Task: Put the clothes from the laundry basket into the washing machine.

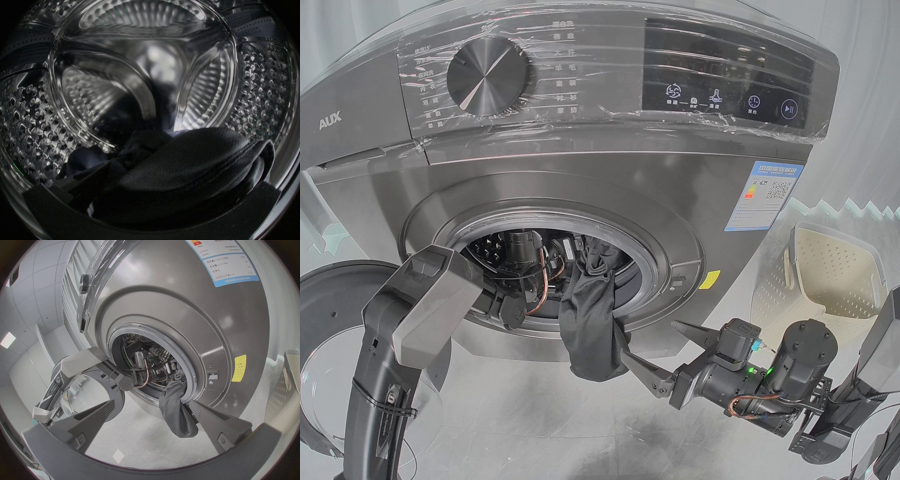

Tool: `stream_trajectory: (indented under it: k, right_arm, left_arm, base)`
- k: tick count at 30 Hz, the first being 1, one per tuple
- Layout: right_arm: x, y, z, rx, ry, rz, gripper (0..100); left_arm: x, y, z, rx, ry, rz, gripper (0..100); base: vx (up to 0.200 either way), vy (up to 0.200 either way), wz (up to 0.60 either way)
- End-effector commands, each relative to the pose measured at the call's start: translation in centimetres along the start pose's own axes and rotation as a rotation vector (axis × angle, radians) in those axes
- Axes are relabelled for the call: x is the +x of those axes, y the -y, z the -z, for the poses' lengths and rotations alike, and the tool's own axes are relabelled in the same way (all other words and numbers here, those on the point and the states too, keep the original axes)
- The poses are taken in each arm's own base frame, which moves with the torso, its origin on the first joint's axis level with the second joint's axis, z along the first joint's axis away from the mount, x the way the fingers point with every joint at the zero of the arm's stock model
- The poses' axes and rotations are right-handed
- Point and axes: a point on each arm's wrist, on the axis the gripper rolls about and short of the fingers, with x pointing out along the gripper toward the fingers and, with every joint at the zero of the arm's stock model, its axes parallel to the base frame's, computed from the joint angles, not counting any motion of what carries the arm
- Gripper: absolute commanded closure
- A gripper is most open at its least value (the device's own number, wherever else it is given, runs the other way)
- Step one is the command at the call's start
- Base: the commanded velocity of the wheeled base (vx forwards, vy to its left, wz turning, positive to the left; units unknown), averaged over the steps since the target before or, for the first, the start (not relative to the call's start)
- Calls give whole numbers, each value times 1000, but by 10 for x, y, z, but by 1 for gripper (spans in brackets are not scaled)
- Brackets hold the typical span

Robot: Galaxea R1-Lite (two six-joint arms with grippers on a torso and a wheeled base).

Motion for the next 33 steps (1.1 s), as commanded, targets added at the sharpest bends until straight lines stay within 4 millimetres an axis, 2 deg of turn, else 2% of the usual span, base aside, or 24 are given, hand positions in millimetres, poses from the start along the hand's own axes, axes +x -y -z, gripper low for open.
stream_trajectory:
  k: [1,6,10,15,23,33]
  right_arm:
    - [0,0,1,0,-6,1,0]
    - [-1,0,1,0,-7,1,0]
    - [0,0,1,0,-6,1,0]
    - [0,0,1,0,-4,1,0]
    - [0,1,3,-1,-13,3,0]
    - [1,1,5,0,-21,4,0]
  left_arm:
    - [-24,11,-7,25,-61,44,0]
    - [-38,8,4,62,-129,55,0]
    - [-44,7,5,70,-144,67,0]
    - [-60,15,10,86,-195,145,0]
    - [-77,11,23,110,-263,217,0]
    - [-87,34,27,101,-226,388,0]
  base:
    - [0,0,0]
    - [0,0,0]
    - [0,0,0]
    - [0,0,0]
    - [0,0,0]
    - [0,0,0]
